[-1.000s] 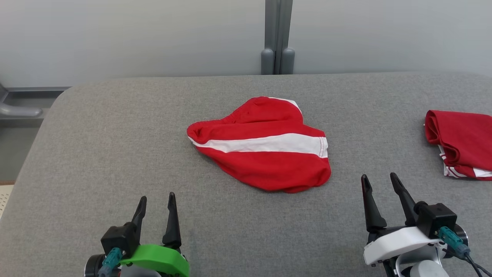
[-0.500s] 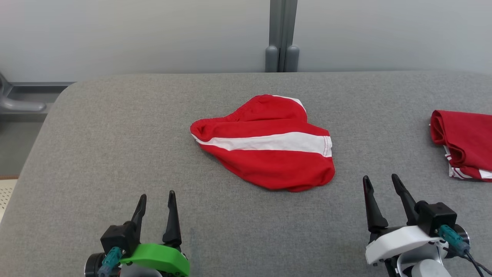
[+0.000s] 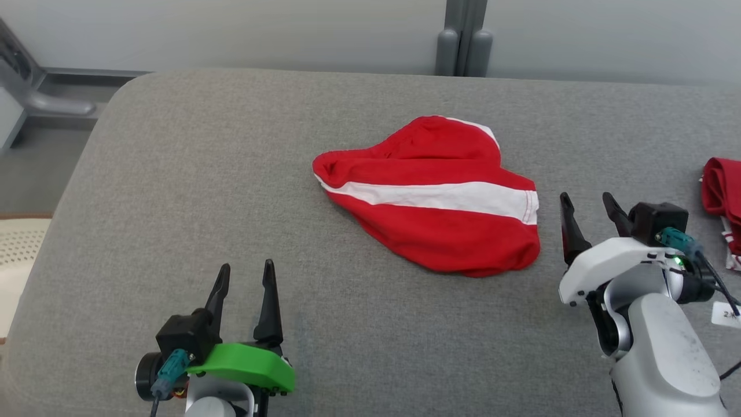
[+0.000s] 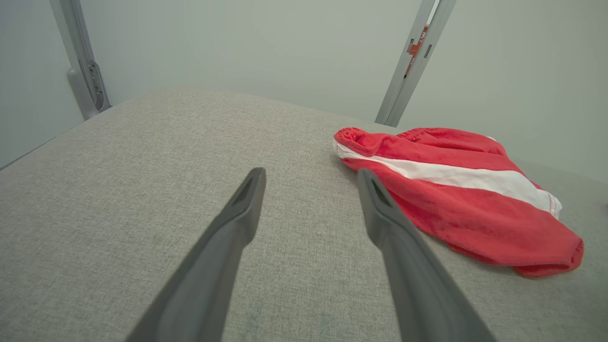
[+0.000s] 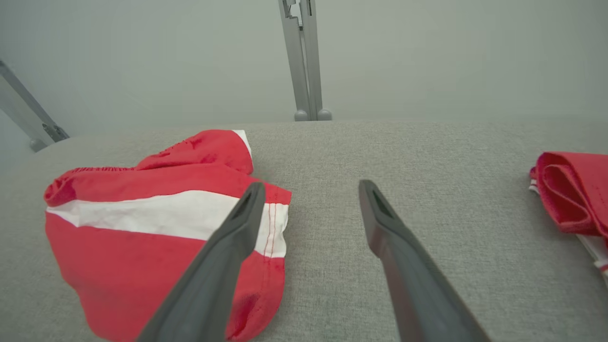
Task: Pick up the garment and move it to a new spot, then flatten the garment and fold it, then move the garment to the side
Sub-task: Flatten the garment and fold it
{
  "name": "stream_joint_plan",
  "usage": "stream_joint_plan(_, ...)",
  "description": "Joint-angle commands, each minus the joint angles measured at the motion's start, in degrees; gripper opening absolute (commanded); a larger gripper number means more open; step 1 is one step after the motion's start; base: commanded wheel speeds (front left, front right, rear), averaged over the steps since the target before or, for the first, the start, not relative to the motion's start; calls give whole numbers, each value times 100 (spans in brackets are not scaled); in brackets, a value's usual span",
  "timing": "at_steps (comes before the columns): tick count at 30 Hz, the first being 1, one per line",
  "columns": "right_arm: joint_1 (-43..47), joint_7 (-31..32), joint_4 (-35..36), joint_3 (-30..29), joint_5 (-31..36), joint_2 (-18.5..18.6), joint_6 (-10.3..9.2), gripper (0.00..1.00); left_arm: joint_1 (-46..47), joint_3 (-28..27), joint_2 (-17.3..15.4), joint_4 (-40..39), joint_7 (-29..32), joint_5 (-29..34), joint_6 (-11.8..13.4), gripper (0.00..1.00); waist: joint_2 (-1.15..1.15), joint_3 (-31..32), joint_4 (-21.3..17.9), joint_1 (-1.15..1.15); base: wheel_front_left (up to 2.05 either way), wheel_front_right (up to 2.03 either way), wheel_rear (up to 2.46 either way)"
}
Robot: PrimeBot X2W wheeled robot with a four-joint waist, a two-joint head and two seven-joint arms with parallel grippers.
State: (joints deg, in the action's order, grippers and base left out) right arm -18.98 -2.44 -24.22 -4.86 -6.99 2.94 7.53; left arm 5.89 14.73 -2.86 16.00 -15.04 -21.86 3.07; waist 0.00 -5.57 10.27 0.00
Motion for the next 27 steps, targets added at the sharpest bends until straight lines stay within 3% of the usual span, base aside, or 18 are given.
stream_joint_plan(1, -200, 40, -223, 1, -3, 49, -9, 100, 120, 14, -9, -17, -17, -50, 29, 100, 0, -280, 286, 0, 0, 0, 0)
stream_joint_plan(14, -1191, -144, -2073, 166, -554, 211, -9, 100, 282, 25, -7, -43, -18, -100, 87, 100, 0, -610, 659, 0, 0, 0, 0)
stream_joint_plan(15, -1232, -180, -2139, 202, -601, 237, -9, 60, 289, 20, -7, -38, -18, -100, 90, 100, 0, -615, 659, 0, 0, 0, 0)
stream_joint_plan(16, -1276, -210, -2215, 258, -654, 267, -9, 44, 299, 14, -7, -36, -18, -100, 92, 100, 0, -619, 655, 0, 0, 0, 0)
stream_joint_plan(18, -1343, -274, -2326, 383, -749, 288, -9, 28, 300, 2, -7, -31, -18, -93, 95, 100, 0, -621, 635, 0, 0, 0, 0)
stream_joint_plan(19, -1370, -287, -2363, 448, -797, 290, -9, 9, 294, -2, -7, -28, -18, -87, 93, 100, 0, -621, 617, 0, 0, 0, 0)
stream_joint_plan(20, -1404, -314, -2403, 534, -868, 305, -9, 0, 296, -1, -7, -24, -18, -72, 77, 100, 0, -621, 595, 0, 0, 0, 0)
stream_joint_plan(27, -1500, -603, -2416, 1005, -1196, 471, -9, 0, 476, 84, -7, 128, -17, 21, -140, 100, 0, -623, 367, 0, 0, 0, 0)
